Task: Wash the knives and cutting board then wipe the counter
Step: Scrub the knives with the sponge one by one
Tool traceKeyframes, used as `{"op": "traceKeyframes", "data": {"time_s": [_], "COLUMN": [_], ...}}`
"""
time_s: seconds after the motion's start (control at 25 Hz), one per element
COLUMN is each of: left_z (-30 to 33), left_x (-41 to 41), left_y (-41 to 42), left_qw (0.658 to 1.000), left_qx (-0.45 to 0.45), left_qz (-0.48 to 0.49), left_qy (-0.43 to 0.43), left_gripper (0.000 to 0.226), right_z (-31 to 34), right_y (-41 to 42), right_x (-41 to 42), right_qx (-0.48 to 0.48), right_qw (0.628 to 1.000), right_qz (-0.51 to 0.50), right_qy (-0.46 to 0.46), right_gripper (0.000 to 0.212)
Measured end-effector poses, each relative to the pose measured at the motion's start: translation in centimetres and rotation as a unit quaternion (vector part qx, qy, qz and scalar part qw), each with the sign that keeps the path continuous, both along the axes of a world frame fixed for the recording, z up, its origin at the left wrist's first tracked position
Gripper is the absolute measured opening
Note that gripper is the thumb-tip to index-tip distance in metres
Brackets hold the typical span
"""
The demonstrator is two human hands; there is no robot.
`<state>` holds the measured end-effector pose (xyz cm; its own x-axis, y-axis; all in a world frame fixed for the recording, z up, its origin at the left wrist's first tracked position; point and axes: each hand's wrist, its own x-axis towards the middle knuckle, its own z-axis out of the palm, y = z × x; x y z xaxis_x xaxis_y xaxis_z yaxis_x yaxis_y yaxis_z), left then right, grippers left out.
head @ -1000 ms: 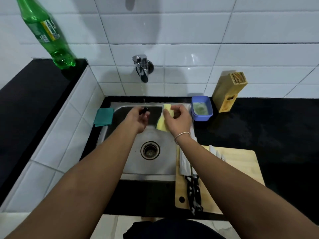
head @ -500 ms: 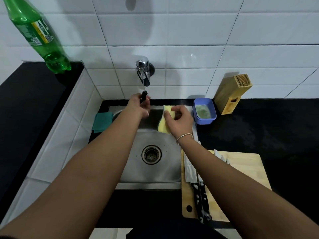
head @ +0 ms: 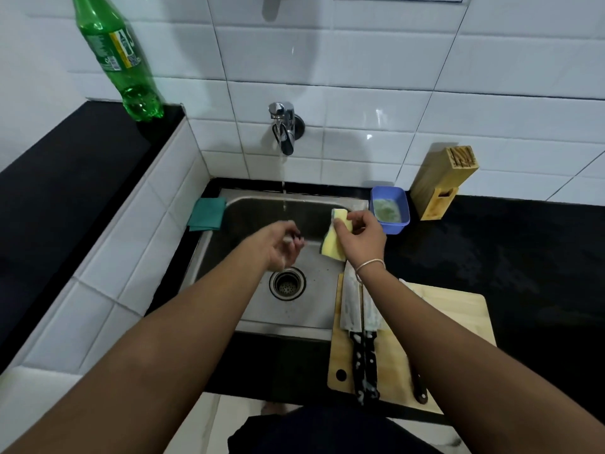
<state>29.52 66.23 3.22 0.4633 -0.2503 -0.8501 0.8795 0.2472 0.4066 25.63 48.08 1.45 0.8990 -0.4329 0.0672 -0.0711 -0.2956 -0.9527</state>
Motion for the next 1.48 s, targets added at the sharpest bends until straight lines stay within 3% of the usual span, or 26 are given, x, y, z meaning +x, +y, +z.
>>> {"op": "traceKeyframes", "data": {"time_s": [0.16,0.28,0.4,0.52,0.6,0.72,0.88,0.96,1.04,1.12,1.2,1.32,1.36,1.48], "left_z": [-1.0,0.0,1.4,2.5,2.6,2.5,3.0,2.9,2.9,3.0,2.9,2.5,2.4,2.5], "left_x": [-5.0,-7.2,-8.3,-8.9,-9.4,-9.5,-9.3,-9.2,-8.9,-8.6,-8.5,-8.7,-8.7,-8.5], "left_y": [-0.6,-1.3,-2.2,-2.4,-2.0,-1.4,-0.1,0.4,0.1,0.0,0.6,1.4,1.4,1.9], "left_qw": [0.987,0.964,0.931,0.92,0.912,0.908,0.922,0.91,0.899,0.897,0.89,0.871,0.869,0.863], "left_qx": [0.13,0.229,0.308,0.303,0.297,0.284,0.219,0.229,0.246,0.253,0.254,0.261,0.258,0.252], "left_qz": [-0.09,-0.106,-0.09,-0.047,-0.065,-0.07,-0.084,-0.101,-0.087,-0.058,-0.055,-0.055,-0.049,-0.041], "left_qy": [-0.01,-0.086,-0.177,-0.244,-0.277,-0.3,-0.308,-0.329,-0.351,-0.358,-0.376,-0.414,-0.42,-0.436], "left_gripper": [0.034,0.04,0.06,0.071,0.079,0.088,0.089,0.105,0.1,0.085,0.092,0.1,0.098,0.095], "right_z": [-1.0,-0.8,0.1,0.2,0.1,1.1,1.0,1.3,2.0,1.8,1.5,2.2,2.5,1.7], "right_y": [-1.6,-1.4,1.3,2.3,0.5,0.5,0.6,-0.6,0.9,3.1,2.0,-0.6,0.1,1.9], "right_x": [-2.2,-3.1,-3.6,-5.3,-5.6,-4.9,-5.3,-4.5,-4.5,-5.3,-5.4,-3.9,-3.8,-4.7], "right_qx": [-0.008,-0.044,-0.146,-0.292,-0.353,-0.372,-0.417,-0.402,-0.367,-0.374,-0.391,-0.361,-0.356,-0.401], "right_qw": [0.999,0.997,0.978,0.899,0.85,0.846,0.773,0.816,0.855,0.823,0.799,0.885,0.892,0.829], "right_qz": [0.021,0.052,0.145,0.296,0.339,0.316,0.375,0.314,0.268,0.311,0.326,0.186,0.17,0.248], "right_qy": [0.032,0.026,-0.046,-0.137,-0.195,-0.217,-0.295,-0.272,-0.25,-0.294,-0.321,-0.228,-0.22,-0.302], "right_gripper": [0.018,0.018,0.022,0.032,0.036,0.034,0.035,0.032,0.031,0.033,0.032,0.025,0.025,0.027]}}
